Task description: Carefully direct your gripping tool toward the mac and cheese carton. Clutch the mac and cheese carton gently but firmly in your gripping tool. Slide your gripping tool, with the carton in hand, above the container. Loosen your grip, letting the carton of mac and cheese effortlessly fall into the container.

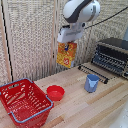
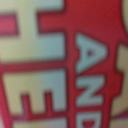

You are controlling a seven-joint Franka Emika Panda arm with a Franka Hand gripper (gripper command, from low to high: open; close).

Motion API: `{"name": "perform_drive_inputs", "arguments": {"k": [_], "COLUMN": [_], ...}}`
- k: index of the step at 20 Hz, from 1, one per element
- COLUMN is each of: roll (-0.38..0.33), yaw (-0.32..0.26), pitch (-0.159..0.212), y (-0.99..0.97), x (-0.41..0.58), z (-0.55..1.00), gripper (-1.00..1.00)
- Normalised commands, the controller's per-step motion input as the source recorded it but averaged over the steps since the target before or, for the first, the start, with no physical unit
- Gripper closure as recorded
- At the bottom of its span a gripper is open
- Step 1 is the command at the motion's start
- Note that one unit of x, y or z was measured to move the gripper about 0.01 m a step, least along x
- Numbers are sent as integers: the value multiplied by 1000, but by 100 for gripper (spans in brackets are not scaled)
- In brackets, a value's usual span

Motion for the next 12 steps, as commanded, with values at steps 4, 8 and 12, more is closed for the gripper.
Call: {"name": "perform_drive_inputs", "arguments": {"k": [4,8,12], "roll": [57,80,92], "yaw": [-14,-10,-5], "pitch": [33,25,16], "y": [739,712,701], "x": [0,-12,-36], "z": [550,605,649], "gripper": [100,100,100]}}
